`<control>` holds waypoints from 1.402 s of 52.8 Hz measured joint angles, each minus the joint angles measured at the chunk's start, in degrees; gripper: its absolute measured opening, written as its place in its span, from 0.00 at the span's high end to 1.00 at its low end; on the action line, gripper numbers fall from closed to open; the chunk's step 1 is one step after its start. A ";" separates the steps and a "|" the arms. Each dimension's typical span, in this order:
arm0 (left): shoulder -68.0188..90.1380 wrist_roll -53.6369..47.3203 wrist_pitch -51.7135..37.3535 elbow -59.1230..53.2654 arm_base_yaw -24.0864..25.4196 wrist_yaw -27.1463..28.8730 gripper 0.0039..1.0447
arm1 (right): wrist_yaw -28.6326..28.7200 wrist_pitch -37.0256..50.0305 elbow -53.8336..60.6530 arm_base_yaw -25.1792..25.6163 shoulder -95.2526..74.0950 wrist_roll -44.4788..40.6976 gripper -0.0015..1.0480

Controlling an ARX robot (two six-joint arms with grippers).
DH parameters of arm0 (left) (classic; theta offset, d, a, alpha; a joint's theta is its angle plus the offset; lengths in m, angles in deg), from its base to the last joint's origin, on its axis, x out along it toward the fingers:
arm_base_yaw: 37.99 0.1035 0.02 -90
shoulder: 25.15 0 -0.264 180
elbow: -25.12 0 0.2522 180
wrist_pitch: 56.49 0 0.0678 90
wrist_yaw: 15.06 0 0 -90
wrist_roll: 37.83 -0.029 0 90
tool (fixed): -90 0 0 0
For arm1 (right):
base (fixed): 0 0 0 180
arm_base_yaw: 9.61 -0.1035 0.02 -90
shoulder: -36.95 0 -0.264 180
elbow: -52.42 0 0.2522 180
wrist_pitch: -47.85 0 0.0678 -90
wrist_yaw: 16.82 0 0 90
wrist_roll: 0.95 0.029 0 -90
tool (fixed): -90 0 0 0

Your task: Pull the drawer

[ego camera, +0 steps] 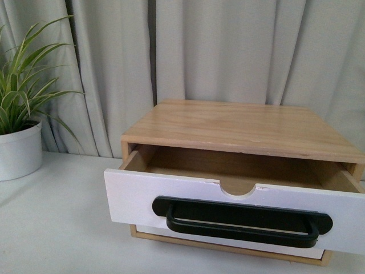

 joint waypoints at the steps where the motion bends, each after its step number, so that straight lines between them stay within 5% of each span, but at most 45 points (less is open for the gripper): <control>1: -0.07 0.74 -0.31 -0.15 -0.09 0.96 0.08 | -3.72 0.81 0.48 -0.90 0.70 1.53 0.13; 7: -3.13 9.92 -1.73 -3.98 1.95 1.92 0.35 | -25.94 1.97 4.87 -9.18 5.86 12.61 0.38; 22: -8.46 12.72 -1.86 -9.05 10.91 -6.27 0.87 | -33.94 -2.80 9.46 -16.37 15.43 16.06 0.89; 24: -9.29 12.79 -1.81 -9.84 10.99 -7.02 0.97 | -40.02 -2.91 10.38 -20.61 16.17 16.15 0.99; 29: -11.15 13.18 -1.33 -11.28 11.15 -7.02 0.96 | -42.12 -2.84 11.76 -25.33 17.46 16.35 0.99; 41: -20.15 13.22 6.73 -12.98 11.15 -7.02 0.96 | -42.49 -2.56 13.33 -25.44 18.82 16.39 0.99; 74: -23.58 13.38 6.80 -15.37 11.15 -7.02 0.93 | -42.56 -2.19 16.22 -25.44 21.53 16.41 0.97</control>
